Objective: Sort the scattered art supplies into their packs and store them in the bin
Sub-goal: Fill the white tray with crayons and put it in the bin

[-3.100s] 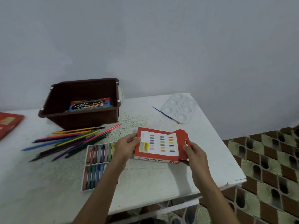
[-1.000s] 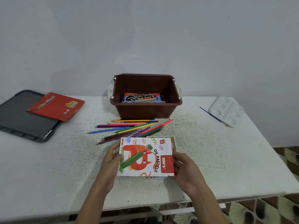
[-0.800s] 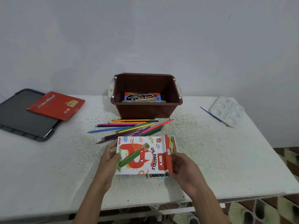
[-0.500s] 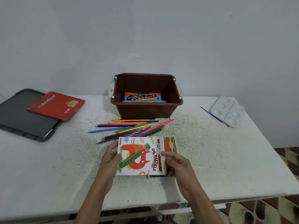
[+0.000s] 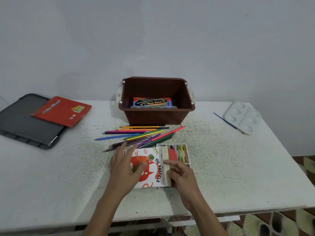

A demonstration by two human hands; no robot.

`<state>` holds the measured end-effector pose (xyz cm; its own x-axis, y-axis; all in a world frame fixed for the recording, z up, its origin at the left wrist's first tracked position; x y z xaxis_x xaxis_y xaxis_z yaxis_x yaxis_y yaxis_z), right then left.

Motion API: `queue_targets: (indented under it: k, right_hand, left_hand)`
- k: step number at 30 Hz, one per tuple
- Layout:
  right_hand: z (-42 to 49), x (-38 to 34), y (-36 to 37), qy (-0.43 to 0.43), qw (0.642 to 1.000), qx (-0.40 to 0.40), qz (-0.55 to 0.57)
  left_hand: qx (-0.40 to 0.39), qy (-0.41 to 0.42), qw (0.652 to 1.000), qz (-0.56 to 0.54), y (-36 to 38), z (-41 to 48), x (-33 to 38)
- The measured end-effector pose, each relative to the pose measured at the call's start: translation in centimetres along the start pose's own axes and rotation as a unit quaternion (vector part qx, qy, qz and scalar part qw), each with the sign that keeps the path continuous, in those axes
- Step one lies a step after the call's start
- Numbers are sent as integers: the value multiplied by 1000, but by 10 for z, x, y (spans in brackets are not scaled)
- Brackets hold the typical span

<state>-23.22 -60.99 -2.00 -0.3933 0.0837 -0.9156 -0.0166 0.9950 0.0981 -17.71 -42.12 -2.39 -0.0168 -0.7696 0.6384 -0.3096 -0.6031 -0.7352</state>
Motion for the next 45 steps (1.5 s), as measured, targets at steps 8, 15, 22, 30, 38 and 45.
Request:
queue_targets:
  k: [8, 15, 22, 30, 38, 45]
  right_hand:
    - [7, 2, 6, -8, 1000, -3, -5]
    - [4, -8, 5, -15, 999, -23, -19]
    - [11, -13, -6, -25, 979, -71, -191]
    - [38, -47, -43, -109, 705, -171, -680]
    - [50, -66, -50, -134, 272, -331, -894]
    - [75, -65, -39, -161, 148, -333, -917]
  left_hand:
    - [-229, 207, 916, 255, -2, 8, 13]
    - [-220, 242, 897, 298, 4, 24, 3]
    - [-186, 244, 907, 287, 0, 19, -5]
    - [-184, 171, 932, 260, -7, 8, -33]
    - [-185, 124, 941, 256, -16, 3, -43]
    - [-188, 120, 941, 253, -17, -2, -51]
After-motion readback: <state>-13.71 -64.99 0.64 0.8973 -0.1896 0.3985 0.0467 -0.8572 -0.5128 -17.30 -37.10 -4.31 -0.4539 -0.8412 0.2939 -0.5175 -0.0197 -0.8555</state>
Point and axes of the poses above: each hand's wrist, its own z-axis towards the middle knuckle, its own y-axis out of the palm, x = y × z, the point moved 1 cm from there along z, towards the middle knuckle, and after that the axes turned 15 degrees about -x, right-handed, at the moved point
